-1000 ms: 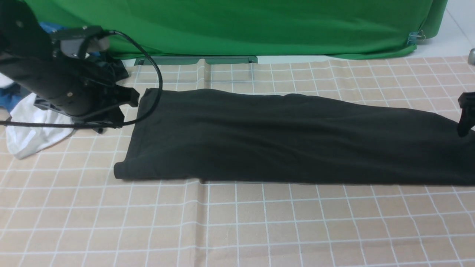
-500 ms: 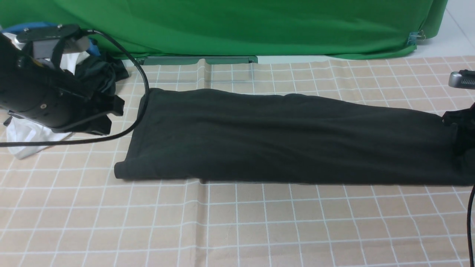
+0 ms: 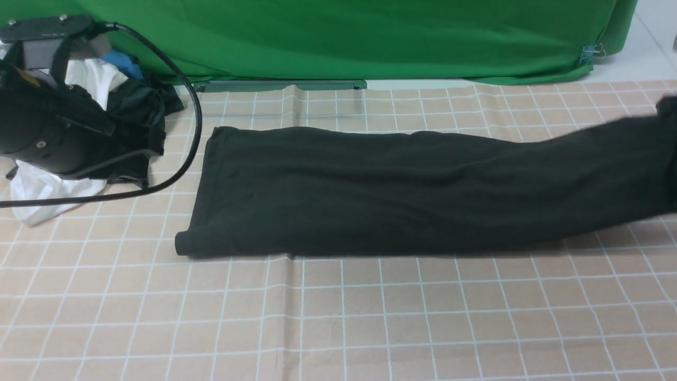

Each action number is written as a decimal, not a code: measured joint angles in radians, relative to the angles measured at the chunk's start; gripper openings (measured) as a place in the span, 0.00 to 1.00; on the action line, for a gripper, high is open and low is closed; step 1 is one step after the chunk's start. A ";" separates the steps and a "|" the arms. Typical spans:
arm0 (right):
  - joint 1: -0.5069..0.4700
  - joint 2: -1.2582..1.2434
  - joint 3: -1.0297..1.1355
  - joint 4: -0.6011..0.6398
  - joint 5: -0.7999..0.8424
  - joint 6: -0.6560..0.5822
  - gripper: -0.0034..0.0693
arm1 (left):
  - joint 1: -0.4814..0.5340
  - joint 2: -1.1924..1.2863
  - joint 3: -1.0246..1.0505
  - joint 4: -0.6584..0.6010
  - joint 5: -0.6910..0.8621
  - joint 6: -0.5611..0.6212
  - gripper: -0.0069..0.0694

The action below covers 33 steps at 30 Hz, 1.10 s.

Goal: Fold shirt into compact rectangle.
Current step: 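Fold the right end of the dark garment over onto its left end with the right gripper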

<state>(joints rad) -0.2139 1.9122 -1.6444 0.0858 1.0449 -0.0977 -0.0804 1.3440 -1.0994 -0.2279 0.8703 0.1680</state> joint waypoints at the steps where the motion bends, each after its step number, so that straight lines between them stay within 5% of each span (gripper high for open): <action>1: 0.022 -0.008 -0.022 0.010 0.013 0.000 0.18 | 0.000 -0.001 0.000 -0.004 0.002 0.000 0.11; 17: 0.575 0.107 -0.382 0.249 -0.020 0.047 0.18 | 0.000 -0.013 0.000 -0.145 0.011 0.076 0.11; 33: 0.865 0.494 -0.724 0.344 -0.141 0.159 0.18 | 0.000 -0.014 0.000 -0.185 0.020 0.103 0.11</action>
<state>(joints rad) 0.6512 2.4061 -2.3688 0.4297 0.9042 0.0611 -0.0804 1.3304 -1.0994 -0.4128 0.8903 0.2712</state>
